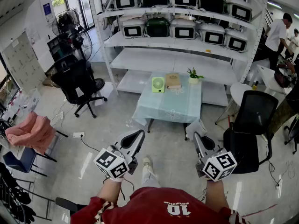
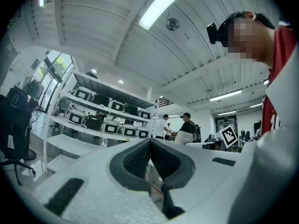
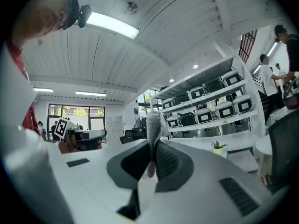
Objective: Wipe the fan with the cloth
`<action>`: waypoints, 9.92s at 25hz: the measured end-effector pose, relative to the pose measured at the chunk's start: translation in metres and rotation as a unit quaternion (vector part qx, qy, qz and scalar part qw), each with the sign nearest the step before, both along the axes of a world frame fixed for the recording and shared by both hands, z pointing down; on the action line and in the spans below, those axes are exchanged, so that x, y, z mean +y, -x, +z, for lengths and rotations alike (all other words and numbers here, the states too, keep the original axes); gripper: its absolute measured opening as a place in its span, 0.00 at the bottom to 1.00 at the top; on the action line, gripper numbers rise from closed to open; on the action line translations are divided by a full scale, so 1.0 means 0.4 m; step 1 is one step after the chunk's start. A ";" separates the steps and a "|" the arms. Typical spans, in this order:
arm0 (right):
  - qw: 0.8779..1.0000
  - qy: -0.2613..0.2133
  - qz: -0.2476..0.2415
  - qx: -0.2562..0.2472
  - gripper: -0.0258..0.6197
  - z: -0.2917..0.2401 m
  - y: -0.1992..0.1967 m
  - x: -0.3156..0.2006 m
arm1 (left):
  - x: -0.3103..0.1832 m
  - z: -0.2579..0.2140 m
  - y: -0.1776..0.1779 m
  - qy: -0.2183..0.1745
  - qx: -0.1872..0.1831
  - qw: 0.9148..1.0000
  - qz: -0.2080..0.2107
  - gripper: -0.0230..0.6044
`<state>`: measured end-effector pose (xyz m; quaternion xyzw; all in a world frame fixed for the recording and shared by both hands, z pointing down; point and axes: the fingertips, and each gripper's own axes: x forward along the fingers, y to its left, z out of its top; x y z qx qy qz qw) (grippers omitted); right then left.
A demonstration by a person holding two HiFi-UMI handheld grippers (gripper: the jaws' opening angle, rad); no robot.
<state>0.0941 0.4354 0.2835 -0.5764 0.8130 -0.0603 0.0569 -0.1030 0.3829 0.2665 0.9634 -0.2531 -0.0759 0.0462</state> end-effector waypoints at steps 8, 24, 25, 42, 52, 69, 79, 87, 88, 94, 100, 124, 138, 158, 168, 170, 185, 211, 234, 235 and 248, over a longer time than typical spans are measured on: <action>1.000 -0.001 -0.001 -0.008 0.06 -0.006 0.012 0.013 | 0.008 -0.002 0.014 -0.021 -0.015 0.999 -0.024 0.04; 1.000 -0.019 -0.008 -0.013 0.07 -0.006 0.013 0.011 | -0.012 0.035 0.018 0.001 -0.015 0.999 -0.039 0.04; 1.000 -0.019 -0.010 -0.012 0.07 -0.006 0.015 0.007 | -0.011 0.033 0.020 0.000 -0.017 0.999 -0.040 0.04; 1.000 -0.011 -0.017 -0.017 0.07 0.004 0.007 -0.181 | -0.197 0.061 0.016 -0.002 -0.024 0.999 -0.043 0.04; 0.999 -0.016 -0.035 0.014 0.07 -0.039 0.012 -0.481 | -0.514 0.040 0.022 -0.002 -0.007 0.998 -0.063 0.04; 0.999 -0.011 -0.040 0.020 0.07 -0.097 0.093 -1.049 | -1.065 0.004 0.090 0.004 -0.009 0.998 -0.061 0.04; 1.000 0.023 -0.014 -0.001 0.07 -0.031 0.081 -1.275 | -1.261 0.043 0.062 0.015 -0.006 1.000 -0.003 0.04; 0.998 0.065 -0.020 -0.012 0.07 0.069 0.024 -1.366 | -1.333 0.123 0.026 0.046 -0.006 0.999 -0.017 0.04; 0.997 0.066 -0.026 -0.012 0.07 0.077 0.017 -1.385 | -1.343 0.131 0.016 0.045 -0.010 0.999 -0.021 0.04; 0.995 0.081 -0.056 -0.019 0.07 0.143 -0.019 -1.491 | -1.408 0.167 -0.049 0.031 -0.039 0.998 -0.047 0.04; 0.988 0.112 -0.098 -0.034 0.07 0.265 -0.056 -1.605 | -1.485 0.211 -0.144 0.038 -0.059 0.996 -0.061 0.04; 0.941 0.276 -0.197 0.007 0.07 0.802 -0.067 -1.873 | -1.725 0.565 -0.280 0.139 -0.074 0.983 -0.097 0.04; 0.922 0.327 -0.204 0.037 0.07 0.996 0.004 -1.962 | -1.798 0.666 -0.295 0.201 -0.039 0.971 -0.122 0.04; 0.917 0.360 -0.170 0.029 0.07 1.077 0.031 -2.004 | -1.762 0.684 -0.248 0.217 -0.052 0.965 -0.141 0.04; 0.922 0.357 -0.146 0.027 0.07 1.067 -0.024 -1.984 | -1.753 0.675 -0.274 0.207 -0.065 0.967 -0.130 0.04; 0.923 0.358 -0.139 0.026 0.07 1.067 -0.042 -1.977 | -1.751 0.677 -0.284 0.202 -0.074 0.968 -0.127 0.04; 0.928 0.363 -0.076 0.018 0.07 1.073 -0.185 -1.924 | -1.735 0.673 -0.339 0.199 -0.072 0.972 -0.105 0.04; 0.928 0.363 -0.085 0.027 0.07 1.083 -0.111 -1.845 | -1.721 0.675 -0.286 0.193 -0.074 0.970 -0.127 0.04; 0.919 0.365 -0.141 0.049 0.07 1.159 0.075 -1.941 | -1.703 0.741 -0.205 0.222 -0.102 0.956 -0.161 0.04; 0.919 0.365 -0.140 0.048 0.07 1.160 0.074 -1.944 | -1.704 0.744 -0.204 0.224 -0.103 0.956 -0.161 0.04; 0.921 0.370 -0.114 0.042 0.07 1.161 0.022 -1.943 | -1.717 0.758 -0.218 0.229 -0.107 0.956 -0.149 0.04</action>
